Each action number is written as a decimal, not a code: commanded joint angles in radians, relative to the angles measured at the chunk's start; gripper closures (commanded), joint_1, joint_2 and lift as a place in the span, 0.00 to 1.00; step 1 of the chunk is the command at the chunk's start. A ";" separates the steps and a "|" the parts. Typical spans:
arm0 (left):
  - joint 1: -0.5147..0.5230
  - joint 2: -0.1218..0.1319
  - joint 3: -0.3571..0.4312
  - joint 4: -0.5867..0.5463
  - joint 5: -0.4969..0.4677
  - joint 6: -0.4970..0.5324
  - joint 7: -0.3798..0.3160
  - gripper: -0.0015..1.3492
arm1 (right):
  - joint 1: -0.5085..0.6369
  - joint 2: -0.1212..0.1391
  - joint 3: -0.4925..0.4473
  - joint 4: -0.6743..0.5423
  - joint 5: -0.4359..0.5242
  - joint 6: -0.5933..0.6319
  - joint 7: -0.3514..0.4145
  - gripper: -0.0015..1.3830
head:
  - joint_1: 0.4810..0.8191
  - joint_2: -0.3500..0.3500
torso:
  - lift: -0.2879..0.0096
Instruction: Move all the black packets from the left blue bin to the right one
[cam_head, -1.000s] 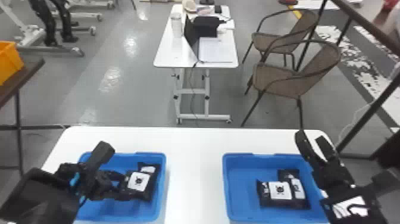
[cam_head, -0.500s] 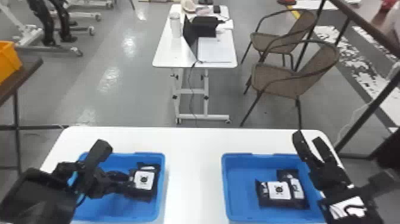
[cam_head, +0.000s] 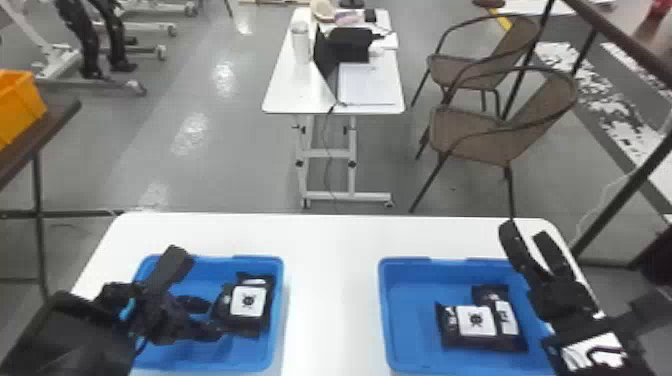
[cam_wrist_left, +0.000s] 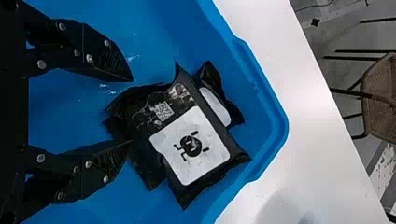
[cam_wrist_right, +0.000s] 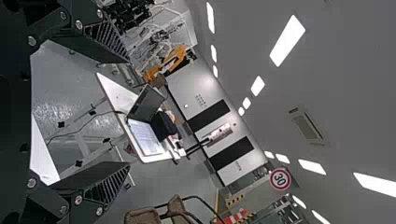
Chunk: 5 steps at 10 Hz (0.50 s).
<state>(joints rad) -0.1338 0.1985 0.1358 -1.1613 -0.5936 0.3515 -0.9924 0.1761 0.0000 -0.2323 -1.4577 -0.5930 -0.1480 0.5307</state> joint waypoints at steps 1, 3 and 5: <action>-0.001 -0.005 -0.002 0.000 0.008 -0.019 0.000 0.13 | 0.000 0.001 0.002 0.000 -0.002 0.001 0.000 0.19 | 0.63 0.52 | 0.97; 0.008 -0.011 -0.001 -0.032 0.024 -0.019 0.000 0.05 | 0.000 0.001 0.004 0.002 -0.005 -0.001 0.000 0.19 | 0.63 0.50 | 0.97; 0.057 -0.017 0.005 -0.144 0.035 0.047 -0.002 0.00 | 0.000 0.001 0.005 0.000 -0.008 0.001 0.000 0.19 | 0.63 0.49 | 0.97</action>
<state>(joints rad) -0.0908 0.1833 0.1393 -1.2728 -0.5598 0.3810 -0.9940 0.1764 0.0000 -0.2273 -1.4560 -0.5997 -0.1474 0.5307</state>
